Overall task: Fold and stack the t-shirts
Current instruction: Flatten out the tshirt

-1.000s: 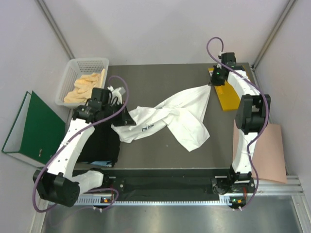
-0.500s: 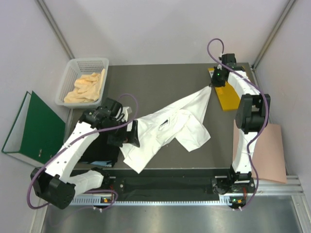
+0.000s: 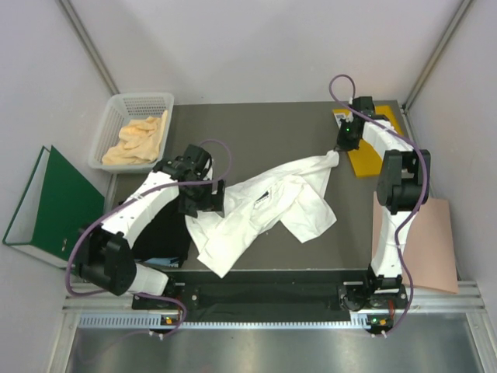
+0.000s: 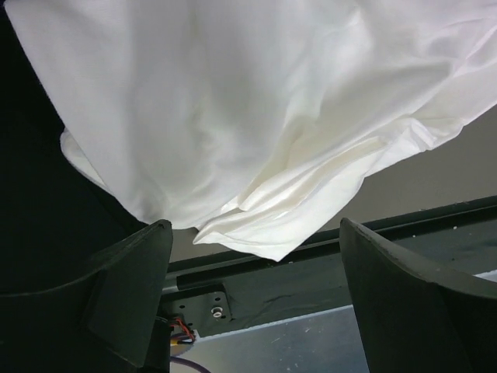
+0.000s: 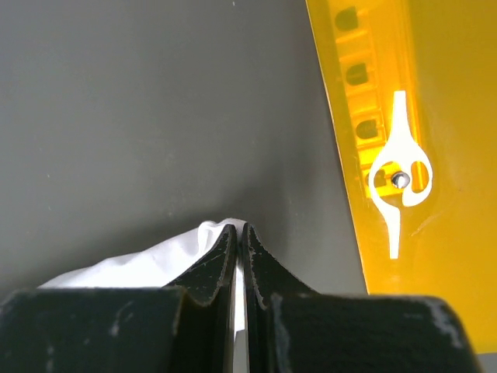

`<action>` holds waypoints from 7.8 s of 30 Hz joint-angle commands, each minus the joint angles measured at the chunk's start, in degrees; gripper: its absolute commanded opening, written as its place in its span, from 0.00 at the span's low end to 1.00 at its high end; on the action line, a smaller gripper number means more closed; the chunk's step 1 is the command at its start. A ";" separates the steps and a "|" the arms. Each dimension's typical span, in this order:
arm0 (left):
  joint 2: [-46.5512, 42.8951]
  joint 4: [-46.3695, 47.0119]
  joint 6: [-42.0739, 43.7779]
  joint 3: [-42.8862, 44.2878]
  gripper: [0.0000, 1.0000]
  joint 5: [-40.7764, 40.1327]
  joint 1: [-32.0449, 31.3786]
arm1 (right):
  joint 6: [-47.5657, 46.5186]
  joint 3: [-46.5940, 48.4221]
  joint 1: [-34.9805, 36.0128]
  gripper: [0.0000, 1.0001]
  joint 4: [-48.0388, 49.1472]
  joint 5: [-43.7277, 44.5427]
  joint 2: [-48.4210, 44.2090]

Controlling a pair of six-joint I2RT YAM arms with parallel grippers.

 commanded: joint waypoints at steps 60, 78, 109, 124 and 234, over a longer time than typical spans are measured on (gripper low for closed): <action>14.46 20.66 -8.83 19.63 0.99 -10.85 4.96 | -1.69 -2.74 -0.64 0.01 4.03 -6.73 -6.61; 15.07 15.23 -6.01 15.05 0.97 -9.71 7.78 | -1.25 -1.95 -0.64 0.01 4.03 -7.87 -4.59; 11.20 6.36 -7.06 12.06 0.01 3.83 -2.66 | -0.90 -6.96 -0.55 0.00 5.87 -8.23 -6.09; -6.80 1.06 -15.94 2.06 0.96 -15.15 -7.43 | -0.37 -6.43 0.68 0.01 6.14 -9.02 -4.24; 10.95 12.58 -7.58 14.63 0.63 10.93 12.35 | -0.54 -3.80 -0.37 0.00 6.05 -9.63 -13.73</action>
